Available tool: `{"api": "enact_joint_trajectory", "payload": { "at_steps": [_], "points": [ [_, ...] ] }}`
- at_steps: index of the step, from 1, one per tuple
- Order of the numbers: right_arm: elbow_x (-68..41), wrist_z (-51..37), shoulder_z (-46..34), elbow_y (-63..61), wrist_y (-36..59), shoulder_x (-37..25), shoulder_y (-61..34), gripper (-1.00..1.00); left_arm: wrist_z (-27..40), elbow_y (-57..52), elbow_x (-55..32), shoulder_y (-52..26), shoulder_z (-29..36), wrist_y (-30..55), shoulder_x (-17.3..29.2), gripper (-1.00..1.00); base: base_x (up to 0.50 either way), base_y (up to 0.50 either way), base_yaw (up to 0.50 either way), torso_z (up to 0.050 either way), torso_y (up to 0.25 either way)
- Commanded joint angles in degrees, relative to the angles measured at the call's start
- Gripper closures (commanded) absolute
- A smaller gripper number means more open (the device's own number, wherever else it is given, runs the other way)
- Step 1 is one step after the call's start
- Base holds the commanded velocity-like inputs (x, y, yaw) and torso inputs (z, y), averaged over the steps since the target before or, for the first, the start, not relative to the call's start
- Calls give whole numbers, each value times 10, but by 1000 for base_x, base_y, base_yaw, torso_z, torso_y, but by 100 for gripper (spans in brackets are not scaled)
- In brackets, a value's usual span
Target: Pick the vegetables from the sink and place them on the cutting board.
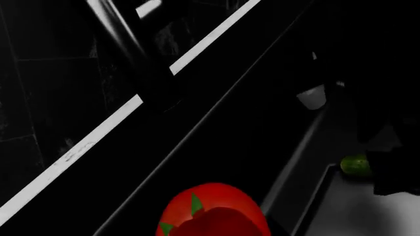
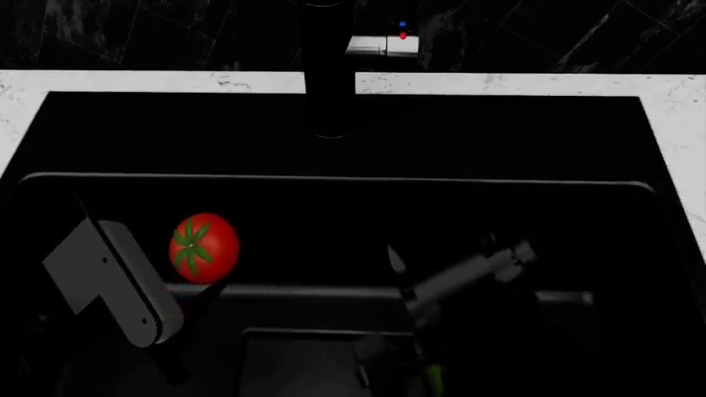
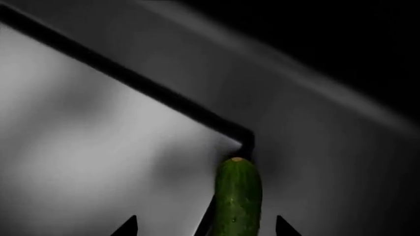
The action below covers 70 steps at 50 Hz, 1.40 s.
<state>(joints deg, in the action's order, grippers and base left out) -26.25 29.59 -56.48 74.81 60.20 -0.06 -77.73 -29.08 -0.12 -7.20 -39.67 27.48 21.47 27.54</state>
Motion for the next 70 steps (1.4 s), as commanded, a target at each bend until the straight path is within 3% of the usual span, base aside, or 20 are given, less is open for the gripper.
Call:
{"api": "enact_joint_trajectory", "payload": {
  "at_steps": [1,17,38,39,42,52,53,55,58,63,70],
  "points": [
    [97,6,101,2,3,0,23,-100,7,-14,-18,48,-10,13,-10,100,38,0,9,-11,-12],
    [208,19,220,2,-2,-6,59,-100,7,-1,-17,47,-5,3,-13,100,38,0,9,-11,-6],
    [257,20,271,2,5,-17,89,-100,8,-6,-19,45,-2,8,-12,100,39,0,10,-10,-7],
    [258,20,271,2,4,-17,92,100,8,-7,-20,45,-2,10,-12,100,40,0,10,-11,0],
    [260,24,266,2,5,-16,93,100,-3,-19,-42,43,-6,47,-12,100,40,0,10,-10,-7],
    [258,48,257,-1,-49,-15,51,100,-27,-50,-72,58,-13,38,-2,100,40,0,10,-10,5],
    [259,46,257,-35,-34,-22,57,100,-24,-51,-71,56,-12,44,-3,100,41,0,10,0,250],
    [259,39,263,-207,91,-65,115,100,-24,-43,-74,53,-15,45,-6,100,43,0,0,0,250],
    [262,34,268,-442,181,-103,149,100,-12,-28,-73,51,-24,34,-15,100,40,0,0,0,250],
    [270,39,242,-559,226,-130,148,100,5,-17,-72,43,-32,45,-21,100,39,0,0,0,250],
    [276,31,268,-661,239,-153,145,100,71,5,-47,22,-49,77,-41,100,41,0,0,0,250]
  ]
}}
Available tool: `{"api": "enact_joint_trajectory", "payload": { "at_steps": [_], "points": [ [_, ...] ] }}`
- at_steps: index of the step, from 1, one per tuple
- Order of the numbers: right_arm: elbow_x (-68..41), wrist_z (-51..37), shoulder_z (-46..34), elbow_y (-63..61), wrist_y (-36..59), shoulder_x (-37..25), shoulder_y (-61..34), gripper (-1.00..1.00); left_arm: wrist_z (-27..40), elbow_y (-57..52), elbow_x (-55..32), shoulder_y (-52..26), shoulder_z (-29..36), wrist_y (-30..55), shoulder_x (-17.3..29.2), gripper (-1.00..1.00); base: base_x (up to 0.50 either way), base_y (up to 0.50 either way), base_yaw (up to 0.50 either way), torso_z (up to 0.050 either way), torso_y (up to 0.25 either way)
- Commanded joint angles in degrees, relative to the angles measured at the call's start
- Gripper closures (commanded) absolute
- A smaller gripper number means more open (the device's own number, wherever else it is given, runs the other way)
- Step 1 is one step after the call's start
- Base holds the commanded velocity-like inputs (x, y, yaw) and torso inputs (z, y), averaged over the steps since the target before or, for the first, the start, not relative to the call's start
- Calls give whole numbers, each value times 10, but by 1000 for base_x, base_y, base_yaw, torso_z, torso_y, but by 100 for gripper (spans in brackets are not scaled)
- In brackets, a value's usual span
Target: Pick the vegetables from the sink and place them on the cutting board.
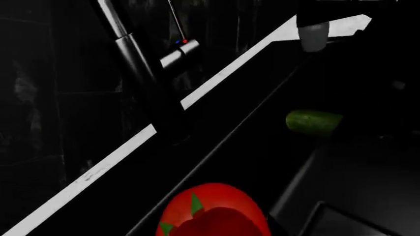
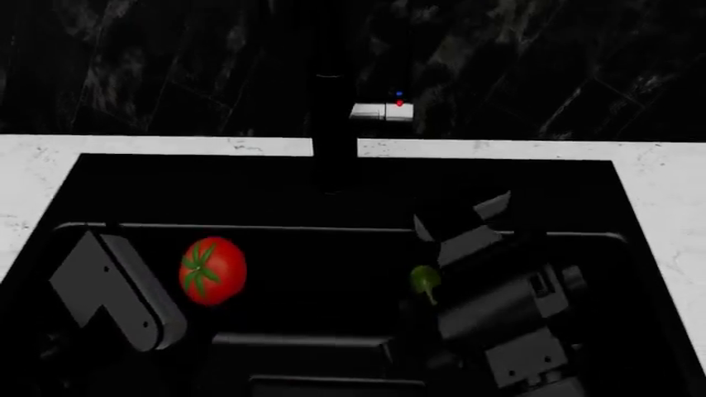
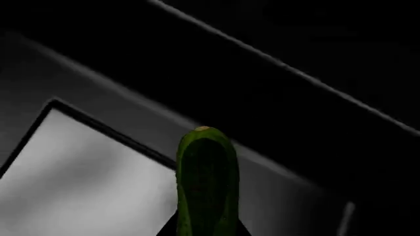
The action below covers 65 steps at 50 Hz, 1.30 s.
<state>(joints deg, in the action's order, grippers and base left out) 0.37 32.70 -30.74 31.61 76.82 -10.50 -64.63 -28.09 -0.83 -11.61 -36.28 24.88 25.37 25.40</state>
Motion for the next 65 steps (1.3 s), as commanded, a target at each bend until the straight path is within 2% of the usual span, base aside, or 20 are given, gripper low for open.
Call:
{"api": "enact_joint_trajectory", "payload": {
  "at_steps": [1,7,14,24,26,27,32,34,37,38,41,45,50,55,65],
  "points": [
    [9,0,15,-237,72,-50,13,100,73,9,1,-13,-26,43,-22,100,42,0,0,0,250],
    [16,-13,34,-257,70,-53,10,100,113,-23,-3,-20,-50,102,-26,100,-88,0,1,0,250],
    [11,-13,48,-266,68,-50,16,100,121,-40,-10,-14,-57,126,-23,100,-500,0,0,0,250],
    [5,-16,74,-270,39,-46,29,100,125,-31,-10,-18,-53,125,-32,100,-500,0,0,0,250],
    [6,-22,79,-256,18,-43,31,100,114,-36,-27,-18,-58,124,-39,100,0,0,0,0,250],
    [6,-24,80,-252,12,-41,31,100,109,-37,-15,-19,-40,121,-34,100,0,0,0,0,250],
    [10,-39,88,-232,-24,-34,37,100,122,-17,-14,-16,-42,105,-54,100,0,-52,0,3,250],
    [10,-49,103,-224,-42,-28,40,100,120,-13,-38,-29,-59,128,-67,100,0,-500,0,0,0],
    [16,-67,107,-204,-75,-21,55,100,164,17,15,-43,-32,104,-81,100,0,-500,0,0,0],
    [17,-75,112,-196,-86,-18,62,100,157,20,3,-42,-35,100,-90,100,0,-500,0,0,0],
    [24,-88,112,-189,-97,-17,64,100,176,34,45,-45,-6,40,-96,100,0,-500,0,0,0],
    [28,-93,109,-189,-94,-17,57,100,198,58,69,-55,5,24,-104,100,0,-500,0,0,0],
    [25,-97,116,-204,-94,-16,63,100,224,53,67,-67,-6,86,-123,100,0,-500,0,0,0],
    [23,-97,120,-221,-81,-19,68,100,213,22,39,-70,-20,130,-128,100,0,-500,0,0,0],
    [22,-96,121,-211,-81,-26,47,100,206,1,13,-81,-38,133,-138,100,0,-500,0,0,0]
  ]
}}
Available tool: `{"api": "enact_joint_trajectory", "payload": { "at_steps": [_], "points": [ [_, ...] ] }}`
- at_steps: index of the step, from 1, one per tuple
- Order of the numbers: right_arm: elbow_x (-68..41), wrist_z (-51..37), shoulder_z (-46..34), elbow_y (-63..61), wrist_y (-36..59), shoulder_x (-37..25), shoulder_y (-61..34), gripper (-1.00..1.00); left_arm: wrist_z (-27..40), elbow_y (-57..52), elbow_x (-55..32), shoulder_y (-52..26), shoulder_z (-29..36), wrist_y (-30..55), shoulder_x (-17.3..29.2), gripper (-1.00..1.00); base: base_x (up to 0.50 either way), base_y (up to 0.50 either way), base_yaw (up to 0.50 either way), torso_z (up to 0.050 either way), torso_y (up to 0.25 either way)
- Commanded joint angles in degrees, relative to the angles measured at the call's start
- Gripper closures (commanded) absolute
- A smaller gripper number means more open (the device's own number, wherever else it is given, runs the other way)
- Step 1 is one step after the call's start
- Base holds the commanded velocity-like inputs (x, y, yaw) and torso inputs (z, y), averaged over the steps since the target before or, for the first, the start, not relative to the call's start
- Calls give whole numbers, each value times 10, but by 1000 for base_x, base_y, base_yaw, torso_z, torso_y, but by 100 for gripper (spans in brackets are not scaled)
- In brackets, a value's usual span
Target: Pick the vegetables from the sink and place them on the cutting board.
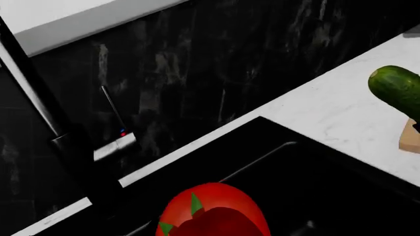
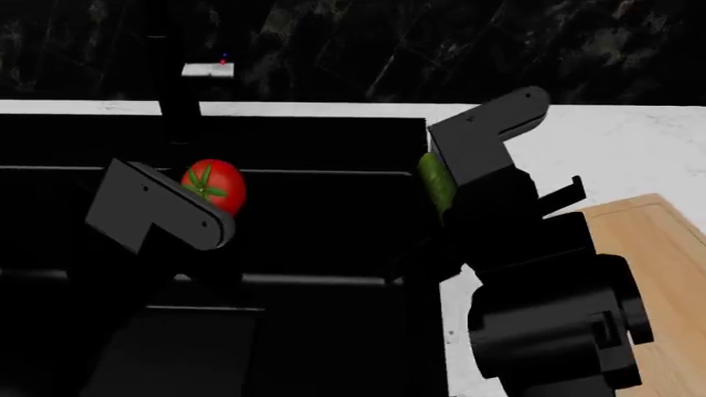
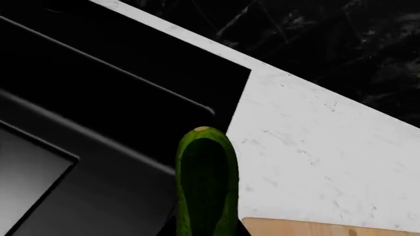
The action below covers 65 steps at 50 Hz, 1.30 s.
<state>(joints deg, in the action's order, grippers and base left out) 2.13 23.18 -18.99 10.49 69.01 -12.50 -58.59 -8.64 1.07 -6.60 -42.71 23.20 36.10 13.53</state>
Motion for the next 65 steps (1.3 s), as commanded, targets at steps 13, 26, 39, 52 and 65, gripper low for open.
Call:
{"api": "enact_joint_trajectory", "payload": {
  "at_steps": [13,26,39,52,65],
  "points": [
    [9,6,-7,-5,40,-19,-56,100,5,30,-68,-44,-53,-9,-43,100,0,-500,0,0,0],
    [6,4,-3,-29,59,-22,-47,100,24,55,-79,-76,-55,15,-67,100,0,-500,0,0,0],
    [1,1,12,-50,58,-21,-38,100,-11,77,-146,-126,-62,122,-86,100,0,-500,0,0,1],
    [2,-13,14,5,82,0,-60,100,-14,217,-182,-198,-69,161,-122,100,0,-48,0,0,0],
    [-7,-16,38,-1,68,5,-62,100,-5,254,-183,-169,-32,141,-107,100,0,0,0,0,1]
  ]
}}
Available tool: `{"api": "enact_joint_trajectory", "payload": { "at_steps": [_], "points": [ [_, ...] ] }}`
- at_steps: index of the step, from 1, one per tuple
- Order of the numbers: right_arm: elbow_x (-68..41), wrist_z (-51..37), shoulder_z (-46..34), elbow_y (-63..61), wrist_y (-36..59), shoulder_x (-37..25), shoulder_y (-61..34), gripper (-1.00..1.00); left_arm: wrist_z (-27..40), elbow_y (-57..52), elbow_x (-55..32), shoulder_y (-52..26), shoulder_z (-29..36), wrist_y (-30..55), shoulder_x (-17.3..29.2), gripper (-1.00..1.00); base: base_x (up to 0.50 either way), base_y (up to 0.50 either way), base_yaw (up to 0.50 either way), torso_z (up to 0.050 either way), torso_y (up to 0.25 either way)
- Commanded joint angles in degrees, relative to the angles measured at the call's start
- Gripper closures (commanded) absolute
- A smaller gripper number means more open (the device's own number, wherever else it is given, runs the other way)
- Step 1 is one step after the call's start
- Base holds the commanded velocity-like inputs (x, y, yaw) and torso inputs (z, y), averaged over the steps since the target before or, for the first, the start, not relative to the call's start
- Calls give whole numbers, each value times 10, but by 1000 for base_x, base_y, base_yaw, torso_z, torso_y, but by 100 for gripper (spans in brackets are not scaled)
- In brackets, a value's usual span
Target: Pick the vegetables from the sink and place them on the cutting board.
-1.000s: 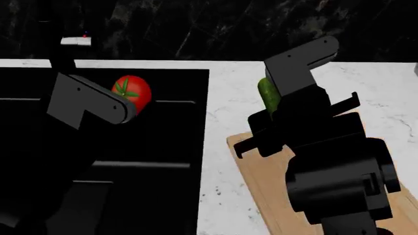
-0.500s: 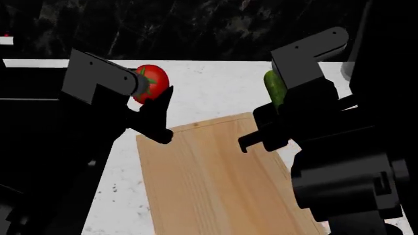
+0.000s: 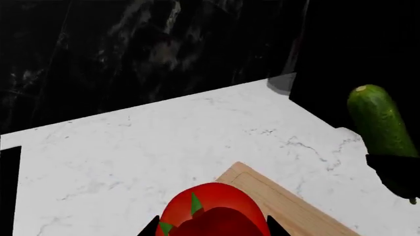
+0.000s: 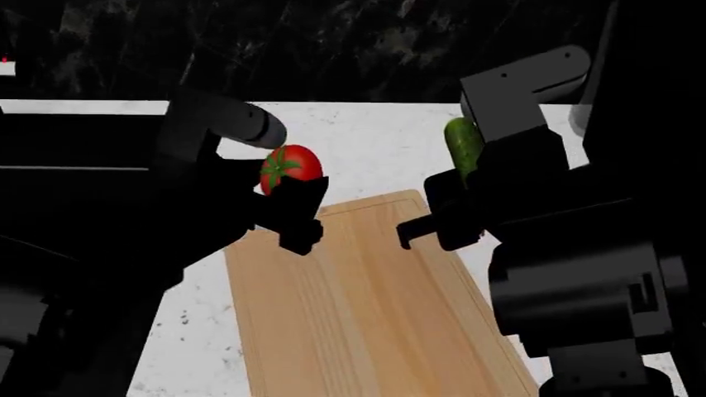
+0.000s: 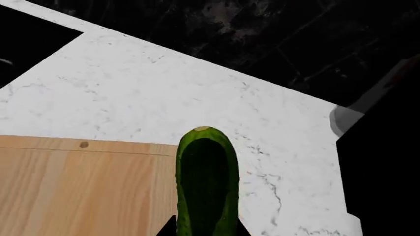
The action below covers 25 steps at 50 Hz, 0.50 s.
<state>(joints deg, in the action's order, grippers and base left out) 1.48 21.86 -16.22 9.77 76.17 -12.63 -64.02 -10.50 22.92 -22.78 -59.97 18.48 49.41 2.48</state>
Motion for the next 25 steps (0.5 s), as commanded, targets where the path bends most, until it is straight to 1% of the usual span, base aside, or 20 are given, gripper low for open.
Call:
{"api": "enact_joint_trajectory", "payload": {
  "at_steps": [1,5,6,10,18,25],
  "points": [
    [0,-3,11,6,-4,7,-8,100,14,36,-22,5,16,6,4,100,0,0,0,0,0],
    [-1,-5,12,9,-9,8,-11,100,16,16,-30,27,22,17,10,100,0,0,0,0,0],
    [-2,-5,13,12,-12,9,-11,100,15,17,-23,31,32,9,12,100,0,0,0,0,0],
    [-2,-8,17,12,-16,10,-10,100,7,53,-21,35,40,-8,9,100,0,0,0,0,0],
    [-4,-11,20,2,-12,10,-5,100,12,87,-17,42,48,-25,9,100,0,0,0,0,1],
    [-6,-12,21,-3,-9,9,-4,100,22,81,-19,51,54,-21,14,100,0,0,0,0,0]
  ]
}}
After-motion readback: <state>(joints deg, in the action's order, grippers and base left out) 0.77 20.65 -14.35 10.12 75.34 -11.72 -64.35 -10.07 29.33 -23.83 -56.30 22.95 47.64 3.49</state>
